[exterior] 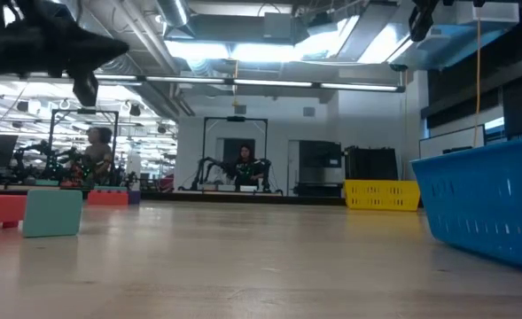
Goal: Sort & place blocks by color
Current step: Put the bottom right orange gamepiece into the yellow bin
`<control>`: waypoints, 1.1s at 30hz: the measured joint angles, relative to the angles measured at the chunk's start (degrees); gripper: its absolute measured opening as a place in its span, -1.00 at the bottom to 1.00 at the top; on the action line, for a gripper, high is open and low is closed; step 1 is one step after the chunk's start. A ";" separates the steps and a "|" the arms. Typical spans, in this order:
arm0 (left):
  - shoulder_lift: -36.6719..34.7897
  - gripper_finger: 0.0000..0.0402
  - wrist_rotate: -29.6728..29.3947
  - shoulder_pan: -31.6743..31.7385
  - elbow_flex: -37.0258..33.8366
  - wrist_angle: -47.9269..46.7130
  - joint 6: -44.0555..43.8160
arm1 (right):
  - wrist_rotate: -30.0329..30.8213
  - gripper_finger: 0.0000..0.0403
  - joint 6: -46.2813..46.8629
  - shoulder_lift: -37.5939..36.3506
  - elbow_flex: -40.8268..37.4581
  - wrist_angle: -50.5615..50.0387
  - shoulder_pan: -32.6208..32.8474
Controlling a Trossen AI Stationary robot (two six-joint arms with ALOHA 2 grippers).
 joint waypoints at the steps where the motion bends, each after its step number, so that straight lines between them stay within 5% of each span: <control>1: 0.63 -1.00 -1.49 0.00 0.00 2.54 -0.67 | 0.00 -0.89 0.04 0.00 0.00 0.02 0.00; 11: 19.93 -1.00 -0.47 0.02 13.91 5.91 7.92 | 0.04 -0.89 -3.52 0.00 -0.04 0.20 0.00; 18: 31.50 -1.00 1.76 -0.02 27.66 -1.61 19.06 | 0.04 -0.89 -2.65 0.00 -0.07 1.64 0.00; 33: 33.82 -1.00 1.76 0.02 32.28 -0.95 19.52 | 0.06 -0.89 -1.47 0.02 -0.09 7.18 0.00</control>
